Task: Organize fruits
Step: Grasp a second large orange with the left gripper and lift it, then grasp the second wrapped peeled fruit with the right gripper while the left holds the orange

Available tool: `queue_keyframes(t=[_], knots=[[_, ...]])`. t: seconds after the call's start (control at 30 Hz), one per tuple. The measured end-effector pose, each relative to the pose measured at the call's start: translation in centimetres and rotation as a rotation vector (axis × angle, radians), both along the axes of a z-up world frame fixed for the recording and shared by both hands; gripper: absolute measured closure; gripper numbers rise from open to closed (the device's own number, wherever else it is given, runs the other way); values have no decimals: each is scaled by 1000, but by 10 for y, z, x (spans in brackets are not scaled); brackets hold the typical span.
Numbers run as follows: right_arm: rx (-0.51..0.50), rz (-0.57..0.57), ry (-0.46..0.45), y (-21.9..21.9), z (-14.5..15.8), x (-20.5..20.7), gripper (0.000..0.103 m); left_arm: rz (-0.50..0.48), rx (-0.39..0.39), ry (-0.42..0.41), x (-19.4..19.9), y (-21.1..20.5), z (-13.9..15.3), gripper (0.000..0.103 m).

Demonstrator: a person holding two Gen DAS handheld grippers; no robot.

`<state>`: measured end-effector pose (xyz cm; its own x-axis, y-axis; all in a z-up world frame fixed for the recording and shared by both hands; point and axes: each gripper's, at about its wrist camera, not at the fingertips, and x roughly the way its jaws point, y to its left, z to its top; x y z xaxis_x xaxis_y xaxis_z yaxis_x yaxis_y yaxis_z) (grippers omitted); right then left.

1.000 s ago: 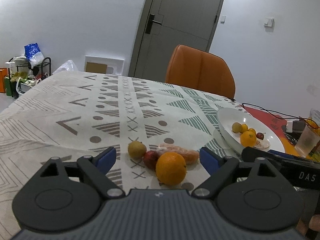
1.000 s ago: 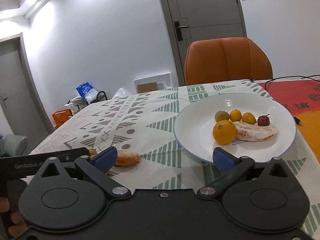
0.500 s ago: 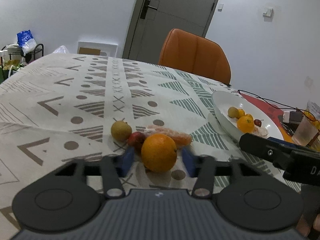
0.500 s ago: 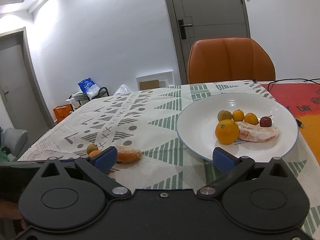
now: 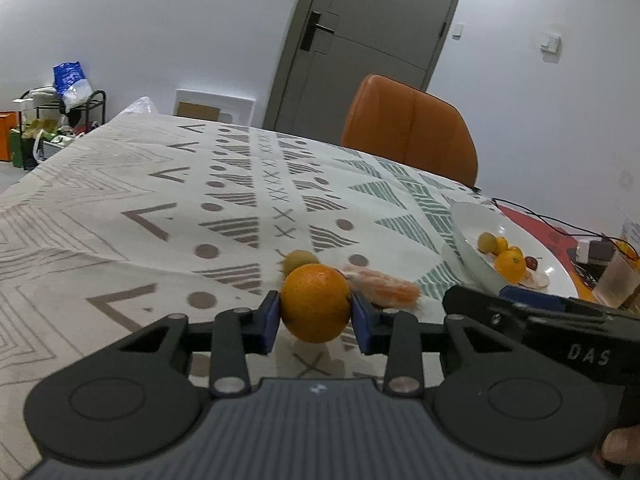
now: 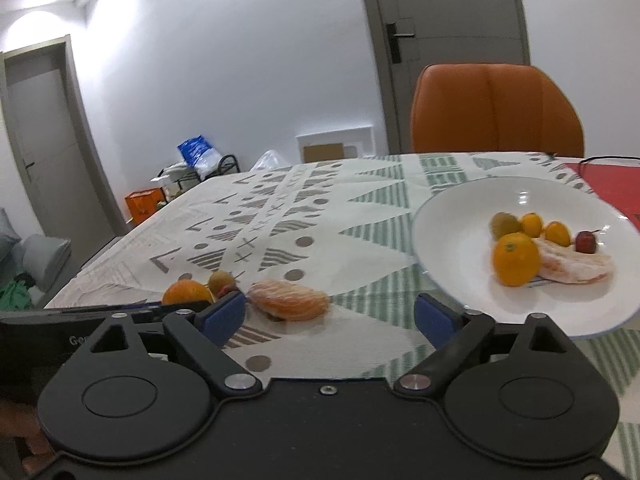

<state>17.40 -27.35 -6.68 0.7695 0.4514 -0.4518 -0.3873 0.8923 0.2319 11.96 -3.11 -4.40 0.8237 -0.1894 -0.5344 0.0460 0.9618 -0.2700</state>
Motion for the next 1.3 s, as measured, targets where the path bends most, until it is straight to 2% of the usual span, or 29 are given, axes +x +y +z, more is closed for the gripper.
queue_keyframes(t=[0.4,0.67,1.1,1.2,1.27,1.3], knots=[[-56,48,45,30,-8,20,27,59,-6,-13,-2,29,5,67],[-120,56,60,43,-12,34,42,83,-30,-21,-2,42,5,67],[-172,78,53,60,-9,51,43,132,-61,-30,-4,66,6,67],[-172,76,49,61,-10,52,48,138,-65,-31,-4,69,5,67],[-168,83,50,60,-9,52,56,138,-67,-30,-4,69,5,67],[-169,89,52,60,-8,52,64,137,-68,-29,-5,69,5,67]])
